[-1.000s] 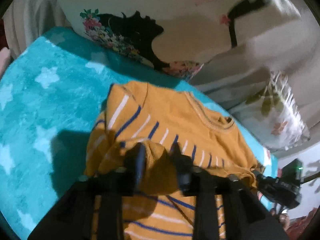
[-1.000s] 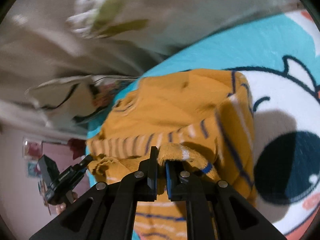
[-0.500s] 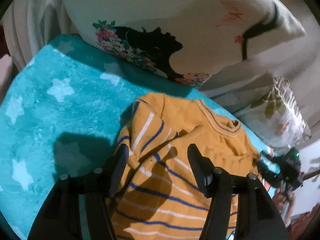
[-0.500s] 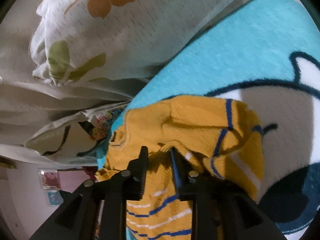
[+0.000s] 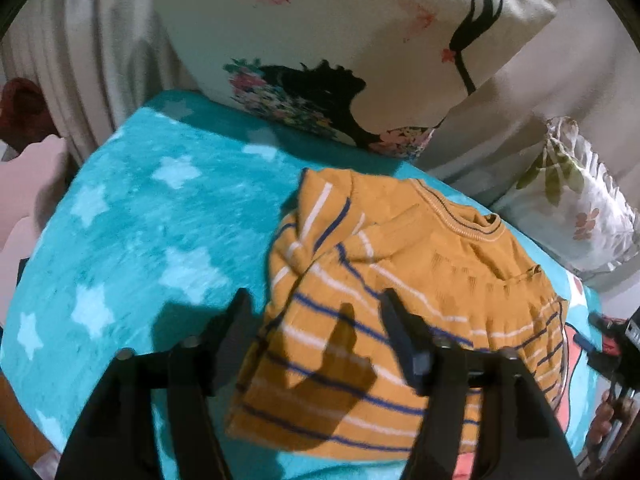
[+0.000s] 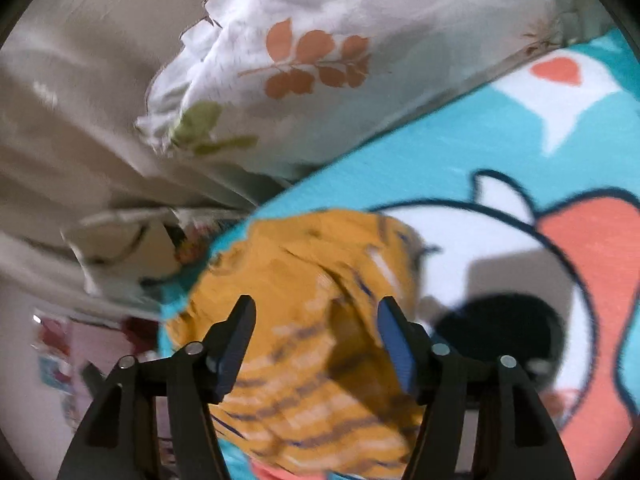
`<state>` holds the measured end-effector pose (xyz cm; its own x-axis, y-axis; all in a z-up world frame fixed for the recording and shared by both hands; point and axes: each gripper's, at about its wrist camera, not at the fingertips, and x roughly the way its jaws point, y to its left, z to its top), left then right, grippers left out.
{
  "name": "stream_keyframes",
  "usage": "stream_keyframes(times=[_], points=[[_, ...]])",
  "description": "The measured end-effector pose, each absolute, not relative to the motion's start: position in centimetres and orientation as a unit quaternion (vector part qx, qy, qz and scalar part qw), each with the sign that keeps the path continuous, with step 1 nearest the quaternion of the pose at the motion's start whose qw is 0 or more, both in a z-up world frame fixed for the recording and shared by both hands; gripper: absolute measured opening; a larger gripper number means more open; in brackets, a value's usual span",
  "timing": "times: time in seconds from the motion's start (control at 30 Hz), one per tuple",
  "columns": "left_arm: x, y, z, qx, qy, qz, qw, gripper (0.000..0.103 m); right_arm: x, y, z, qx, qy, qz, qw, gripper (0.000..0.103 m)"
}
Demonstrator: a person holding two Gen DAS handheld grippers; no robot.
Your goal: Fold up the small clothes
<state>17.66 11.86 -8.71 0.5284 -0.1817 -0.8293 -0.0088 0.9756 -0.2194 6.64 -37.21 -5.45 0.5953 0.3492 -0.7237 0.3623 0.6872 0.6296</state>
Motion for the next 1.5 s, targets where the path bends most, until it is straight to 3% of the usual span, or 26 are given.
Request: stream_keyframes(times=[0.03, 0.07, 0.33, 0.43, 0.6, 0.73, 0.77, 0.8, 0.83, 0.87, 1.1, 1.23, 1.33, 1.5], points=[[17.1, 12.4, -8.9, -0.11, 0.477, -0.048, 0.871, 0.086, 5.9, -37.7, -5.9, 0.394, 0.454, -0.004, 0.8, 0.071], [16.8, 12.9, -9.1, -0.121, 0.477, -0.046, 0.869, 0.087, 5.1, -37.9, -6.7, 0.398, 0.461, 0.0, 0.793, 0.071], [18.6, 14.8, -13.8, -0.128, 0.535, -0.08, 0.831, 0.087, 4.6, -37.7, -12.4, 0.432, 0.486, 0.028, 0.759, 0.072], [20.0, 14.7, -15.3, -0.145, 0.551, -0.11, 0.814, 0.087, 5.5, -37.5, -13.1, 0.455, 0.462, 0.052, 0.759, 0.075], [22.1, 12.9, -16.0, -0.126, 0.549, -0.15, 0.812, 0.095, 8.2, -35.4, -13.4, 0.451, 0.449, 0.094, 0.765, 0.091], [23.3, 10.4, -16.0, -0.108, 0.56, -0.165, 0.804, 0.091, 10.2, -34.2, -13.4, 0.449, 0.436, 0.1, 0.773, 0.092], [23.5, 9.9, -15.8, -0.1, 0.564, -0.155, 0.805, 0.063, 10.6, -33.8, -13.3, 0.445, 0.437, 0.097, 0.776, 0.087], [23.6, 9.6, -15.7, -0.097, 0.573, -0.148, 0.801, 0.043, 10.9, -33.8, -13.2, 0.443, 0.441, 0.094, 0.775, 0.061], [23.8, 9.8, -15.6, -0.115, 0.59, -0.145, 0.786, 0.028, 11.1, -33.8, -13.5, 0.445, 0.454, 0.086, 0.767, 0.04], [23.6, 10.0, -15.2, -0.13, 0.593, -0.147, 0.781, 0.024, 11.3, -33.8, -14.1, 0.457, 0.468, 0.084, 0.751, 0.029], [20.1, 10.3, -11.1, -0.178, 0.598, -0.182, 0.76, 0.023, 8.3, -35.3, -12.1, 0.52, 0.46, 0.107, 0.712, 0.025], [20.6, 9.9, -13.4, -0.165, 0.605, -0.148, 0.765, 0.03, 6.4, -35.7, -10.9, 0.512, 0.464, 0.104, 0.716, 0.025], [22.1, 10.9, -15.6, -0.182, 0.607, -0.116, 0.765, 0.043, 7.9, -35.5, -12.0, 0.464, 0.492, 0.09, 0.731, 0.032], [22.2, 14.3, -14.5, -0.272, 0.576, -0.088, 0.766, 0.046, 10.1, -36.4, -12.5, 0.412, 0.514, 0.047, 0.751, 0.041]])
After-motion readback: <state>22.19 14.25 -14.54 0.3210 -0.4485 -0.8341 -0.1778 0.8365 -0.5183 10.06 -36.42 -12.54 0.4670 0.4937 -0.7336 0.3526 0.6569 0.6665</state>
